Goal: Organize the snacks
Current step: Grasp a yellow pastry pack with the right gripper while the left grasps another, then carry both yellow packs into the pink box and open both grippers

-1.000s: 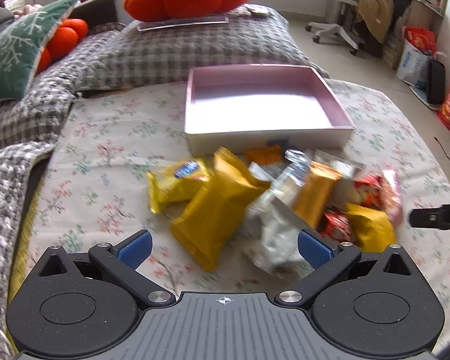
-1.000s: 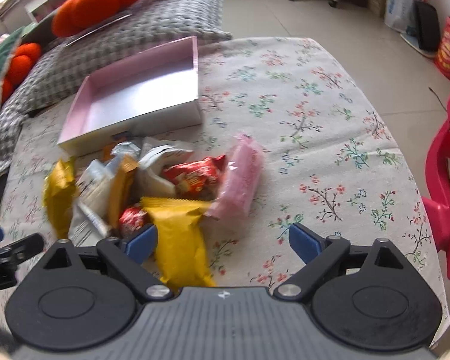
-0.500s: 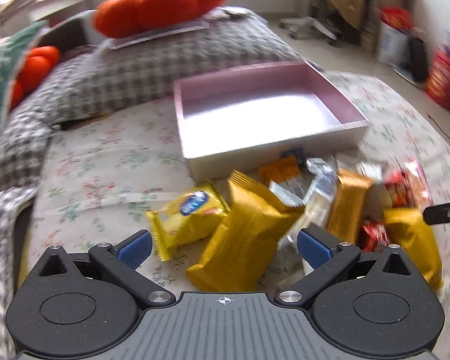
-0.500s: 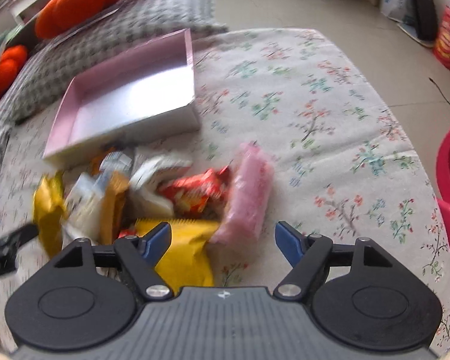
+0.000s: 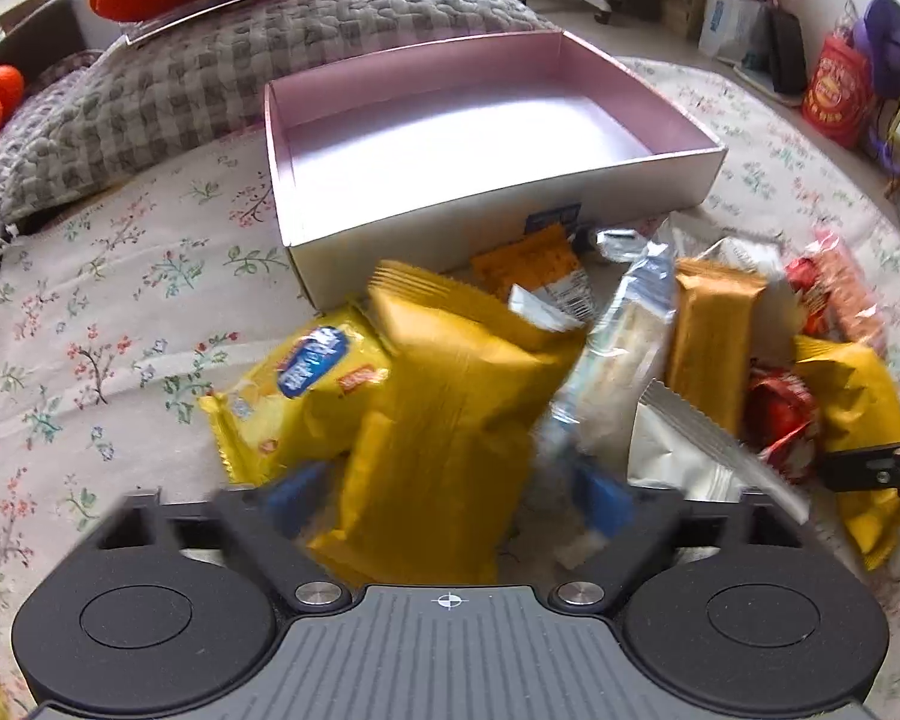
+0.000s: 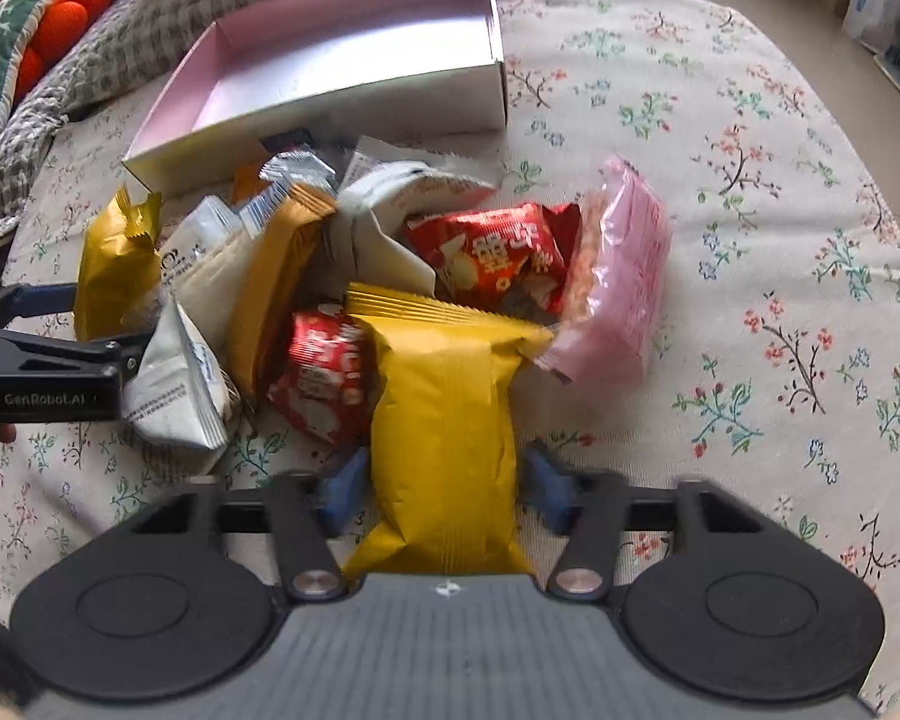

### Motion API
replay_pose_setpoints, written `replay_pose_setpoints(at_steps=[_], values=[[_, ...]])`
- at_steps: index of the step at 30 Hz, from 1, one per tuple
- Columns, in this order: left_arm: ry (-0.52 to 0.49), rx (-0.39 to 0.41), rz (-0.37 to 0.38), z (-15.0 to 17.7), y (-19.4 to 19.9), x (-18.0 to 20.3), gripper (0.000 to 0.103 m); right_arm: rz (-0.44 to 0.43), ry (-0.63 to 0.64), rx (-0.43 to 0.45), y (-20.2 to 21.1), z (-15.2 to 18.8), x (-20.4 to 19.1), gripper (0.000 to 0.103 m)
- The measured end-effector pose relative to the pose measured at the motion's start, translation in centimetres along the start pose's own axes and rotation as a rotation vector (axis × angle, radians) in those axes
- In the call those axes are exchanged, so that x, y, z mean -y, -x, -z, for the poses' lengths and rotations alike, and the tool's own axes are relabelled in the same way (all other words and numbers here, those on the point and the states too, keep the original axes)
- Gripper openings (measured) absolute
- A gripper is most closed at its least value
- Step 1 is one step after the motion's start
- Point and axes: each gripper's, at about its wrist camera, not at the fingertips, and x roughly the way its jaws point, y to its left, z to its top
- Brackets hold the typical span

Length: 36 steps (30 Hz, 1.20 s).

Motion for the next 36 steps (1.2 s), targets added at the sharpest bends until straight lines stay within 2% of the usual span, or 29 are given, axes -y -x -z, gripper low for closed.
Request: replay_pose_setpoints(at_steps=[2,5,10,15,24,26,30,36], values=[[-0.004,0.006,-0.012,0.0,0.3,0.1,0.052,-0.013,-0.008,0.015,0.5,0.1,0.1,0.040],[0.029,0.005,0.005,0.2,0.6,-0.3,0.040,-0.016,0.005,0.049,1.6,0.2,-0.1,0.039],[0.074,0.014,0.010,0.4,1.3,-0.9,0.036,-0.036,0.012,0.086,2.8,-0.1,-0.3,0.039],[0.126,0.063,0.030,1.0,3.7,-1.6,0.035,-0.044,0.012,0.107,3.5,-0.2,-0.4,0.039],[0.259,0.025,0.093,3.7,5.4,-3.6,0.036,-0.068,0.051,0.131,4.0,-0.2,-1.1,0.039],[0.284,0.014,0.134,4.4,5.7,-3.9,0.036,-0.068,0.059,0.126,3.8,-0.2,-1.2,0.039],[0.374,0.045,0.226,5.4,6.7,-5.1,0.037,-0.088,0.050,0.106,3.2,-0.1,-1.4,0.039],[0.375,0.031,0.202,6.7,6.7,-5.0,0.037,-0.104,0.074,0.126,3.9,0.0,-2.1,0.039]])
